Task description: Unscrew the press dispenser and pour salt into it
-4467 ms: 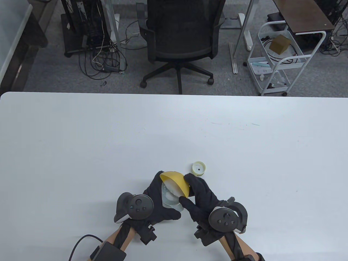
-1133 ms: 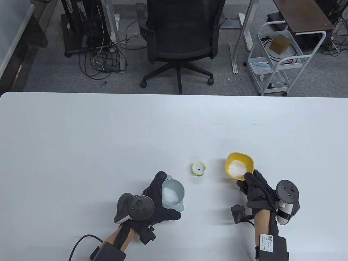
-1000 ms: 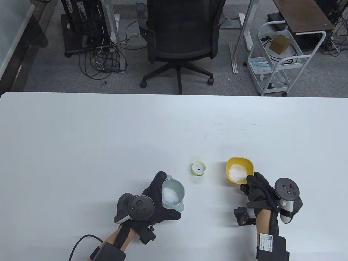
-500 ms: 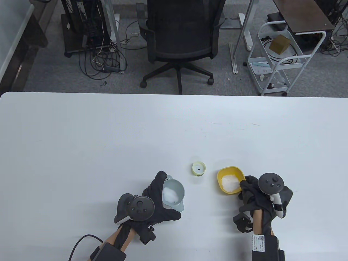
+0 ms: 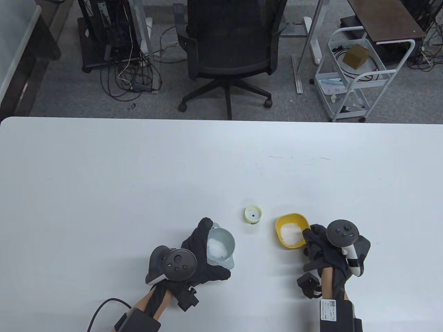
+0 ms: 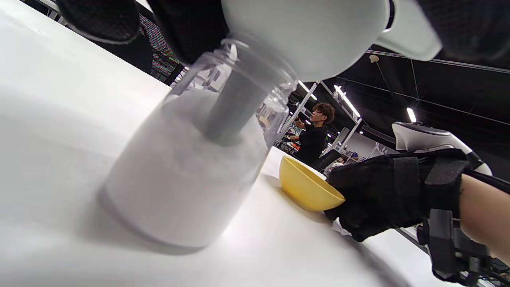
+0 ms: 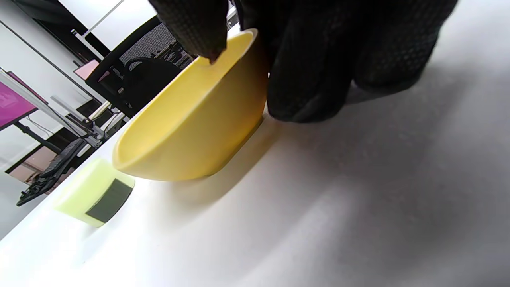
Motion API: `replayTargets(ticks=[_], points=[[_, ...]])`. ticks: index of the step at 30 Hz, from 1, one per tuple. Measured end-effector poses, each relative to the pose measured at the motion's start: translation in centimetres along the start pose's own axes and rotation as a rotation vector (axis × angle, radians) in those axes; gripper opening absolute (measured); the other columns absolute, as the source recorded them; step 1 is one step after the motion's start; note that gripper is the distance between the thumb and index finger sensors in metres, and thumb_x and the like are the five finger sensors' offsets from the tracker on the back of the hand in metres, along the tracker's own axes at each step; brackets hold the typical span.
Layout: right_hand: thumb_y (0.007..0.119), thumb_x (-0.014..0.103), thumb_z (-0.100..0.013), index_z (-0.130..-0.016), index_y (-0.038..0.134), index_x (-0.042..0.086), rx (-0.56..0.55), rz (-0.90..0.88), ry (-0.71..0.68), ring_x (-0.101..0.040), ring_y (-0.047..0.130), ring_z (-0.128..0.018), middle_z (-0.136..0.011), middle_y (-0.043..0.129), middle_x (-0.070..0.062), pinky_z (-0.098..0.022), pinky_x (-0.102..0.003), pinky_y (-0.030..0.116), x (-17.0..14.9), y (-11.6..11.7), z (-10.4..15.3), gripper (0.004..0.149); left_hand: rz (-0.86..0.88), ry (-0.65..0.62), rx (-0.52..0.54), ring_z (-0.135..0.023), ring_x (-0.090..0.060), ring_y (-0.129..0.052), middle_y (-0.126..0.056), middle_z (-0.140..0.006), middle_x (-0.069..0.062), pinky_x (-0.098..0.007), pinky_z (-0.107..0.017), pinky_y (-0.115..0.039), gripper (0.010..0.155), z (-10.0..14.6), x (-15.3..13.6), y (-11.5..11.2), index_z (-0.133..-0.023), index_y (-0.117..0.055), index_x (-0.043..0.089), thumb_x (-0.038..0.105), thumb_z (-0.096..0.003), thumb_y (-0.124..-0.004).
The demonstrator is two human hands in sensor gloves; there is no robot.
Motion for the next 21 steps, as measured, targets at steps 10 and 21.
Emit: replayTargets(ticks=[10,21], points=[[0.061,0.034,-0.071,-0.113,0.047,-0.019,-0.079,0.082,-0.049,-0.058,0.078,-0.081,-0.103,0.063,-0.046,-0.059,-0.073,0.063,1.4,-1.0,0.9,0.069,0.012,-0.002,-0.003,-0.098,-0.046,-0.081,-0.054,-0.115,-0.041,-0.075,-0.065,-0.068,0.146,0.0,0.0,0.0,-0.117,-0.013,-0.021,0.079,-0.0331,-0.076],[0.062,0.037,-0.070,-0.114,0.046,-0.016,-0.237,0.319,-0.357,-0.063,0.072,-0.086,-0.105,0.061,-0.043,-0.059,-0.075,0.061,7.8,-0.6,5.0,0.071,0.017,-0.004,-0.005,-0.098,-0.048,-0.081,-0.054,-0.115,-0.041,-0.075,-0.064,-0.068,0.145,0.0,0.0,0.0,-0.117,-0.014,-0.022,0.080,-0.0335,-0.076]])
Point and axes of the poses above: the tracker on the back of each hand, its own x axis roughly to the thumb side, its own z axis roughly from the fingertips to the wrist, y = z × x, the point moved 2 cm from there along -z, roughly from the wrist to the fingertips
